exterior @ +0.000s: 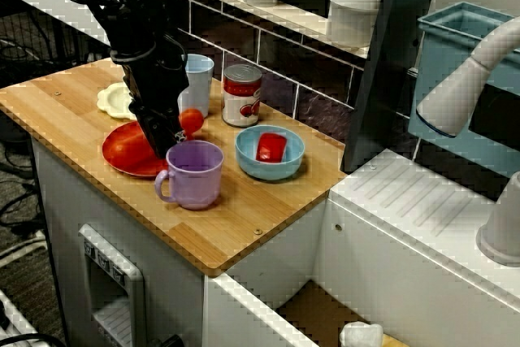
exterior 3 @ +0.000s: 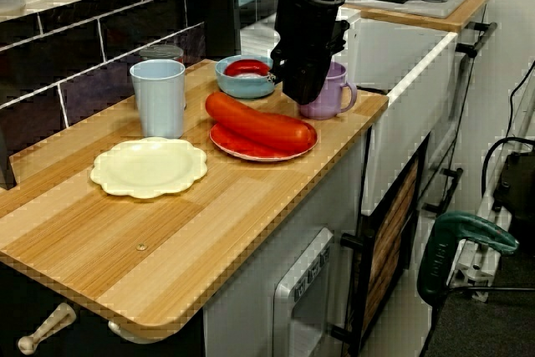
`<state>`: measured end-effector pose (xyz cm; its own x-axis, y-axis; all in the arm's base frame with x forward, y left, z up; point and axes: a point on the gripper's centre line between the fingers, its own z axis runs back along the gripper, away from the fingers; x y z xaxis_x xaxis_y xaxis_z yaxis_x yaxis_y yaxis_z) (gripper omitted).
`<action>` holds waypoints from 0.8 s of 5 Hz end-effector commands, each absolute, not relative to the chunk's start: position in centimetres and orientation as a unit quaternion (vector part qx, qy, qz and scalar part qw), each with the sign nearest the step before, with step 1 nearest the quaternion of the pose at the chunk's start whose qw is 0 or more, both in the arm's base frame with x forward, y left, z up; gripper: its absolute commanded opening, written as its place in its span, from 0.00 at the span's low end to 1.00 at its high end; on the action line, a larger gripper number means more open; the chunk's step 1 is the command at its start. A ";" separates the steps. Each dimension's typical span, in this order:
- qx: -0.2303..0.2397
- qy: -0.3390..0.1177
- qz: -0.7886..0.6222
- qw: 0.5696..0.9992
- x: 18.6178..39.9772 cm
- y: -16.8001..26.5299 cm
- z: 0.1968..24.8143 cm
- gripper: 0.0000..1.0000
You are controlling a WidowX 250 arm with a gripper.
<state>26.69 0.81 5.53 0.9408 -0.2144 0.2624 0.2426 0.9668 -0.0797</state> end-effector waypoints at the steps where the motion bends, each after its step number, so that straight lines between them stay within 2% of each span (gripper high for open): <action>1: -0.067 -0.127 -0.121 0.982 26.4 -1.0 7.2 0.00; 3: -0.057 -0.122 -0.104 0.985 27.4 0.1 6.9 0.00; 4: -0.053 -0.123 -0.089 0.987 27.8 2.1 6.7 0.00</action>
<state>27.33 1.35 5.64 0.9633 -0.1520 0.2215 0.1770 0.9794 -0.0976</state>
